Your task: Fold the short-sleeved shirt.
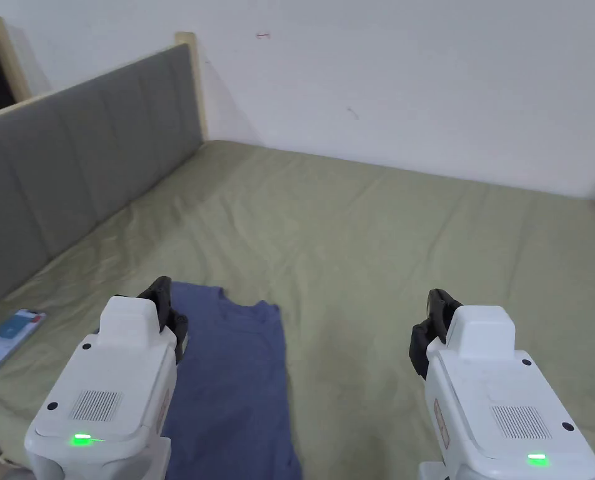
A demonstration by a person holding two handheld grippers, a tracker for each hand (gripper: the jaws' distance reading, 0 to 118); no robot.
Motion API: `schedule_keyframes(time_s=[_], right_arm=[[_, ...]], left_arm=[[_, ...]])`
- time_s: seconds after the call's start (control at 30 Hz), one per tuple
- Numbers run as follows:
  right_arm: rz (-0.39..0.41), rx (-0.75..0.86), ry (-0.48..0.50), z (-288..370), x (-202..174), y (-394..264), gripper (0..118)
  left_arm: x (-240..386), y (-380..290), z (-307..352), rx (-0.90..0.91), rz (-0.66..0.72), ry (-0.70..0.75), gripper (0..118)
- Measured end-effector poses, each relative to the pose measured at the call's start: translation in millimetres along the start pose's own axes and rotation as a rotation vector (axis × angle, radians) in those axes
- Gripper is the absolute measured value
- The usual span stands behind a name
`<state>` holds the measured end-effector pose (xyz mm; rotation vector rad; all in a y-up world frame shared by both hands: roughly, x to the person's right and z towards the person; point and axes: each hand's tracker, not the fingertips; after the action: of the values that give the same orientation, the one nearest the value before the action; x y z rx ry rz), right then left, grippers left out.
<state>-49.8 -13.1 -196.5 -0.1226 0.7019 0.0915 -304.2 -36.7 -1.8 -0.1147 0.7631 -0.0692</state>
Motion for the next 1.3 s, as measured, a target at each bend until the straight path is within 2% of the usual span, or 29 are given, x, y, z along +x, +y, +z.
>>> schedule_keyframes(time_s=[0.23, 0.4, 0.63, 0.9, 0.97, 1.03, 1.1, 1.13, 1.17, 1.3], right_arm=[[0.001, -0.004, 0.151, -17.6, -66.0, -0.6, 0], [0.003, -0.013, 0.198, -20.8, -86.6, -3.9, 0], [0.015, -0.028, 0.187, -23.0, -76.9, -6.8, 0], [0.015, -0.037, 0.103, -25.8, -37.6, -9.4, 0], [0.014, -0.043, 0.077, -26.2, -26.2, -11.1, 0], [0.015, -0.054, 0.053, -26.9, -15.3, -13.8, 0], [0.018, -0.065, 0.03, -26.2, -4.5, -17.6, 0], [0.019, -0.071, 0.019, -25.7, 1.2, -20.1, 0], [0.019, -0.08, 0.005, -25.7, 6.8, -22.9, 0], [0.018, -0.119, -0.038, -25.4, 25.9, -33.0, 0]], left_arm=[[-73.9, -10.0, 24.2, -0.03, -0.01, 0.167, 0], [-100.1, -19.8, 30.1, -0.065, -0.009, 0.217, 0], [-108.4, -33.7, 1.5, -0.231, 0.073, 0.12, 0], [-77.7, -54.4, -78.6, -0.569, 0.136, -0.015, 0], [-65.9, -65.9, -100.4, -0.631, 0.136, -0.012, 9], [-55.5, -77.8, -121.9, -0.729, 0.144, -0.016, 48], [-46.7, -94.6, -139.2, -0.795, 0.167, -0.03, 94], [-41.6, -103.1, -147.7, -0.839, 0.17, -0.026, 105], [-36.2, -112.2, -156.1, -0.877, 0.164, -0.018, 108], [-23.2, -144.8, -177.1, -0.965, 0.173, 0.014, 108]])
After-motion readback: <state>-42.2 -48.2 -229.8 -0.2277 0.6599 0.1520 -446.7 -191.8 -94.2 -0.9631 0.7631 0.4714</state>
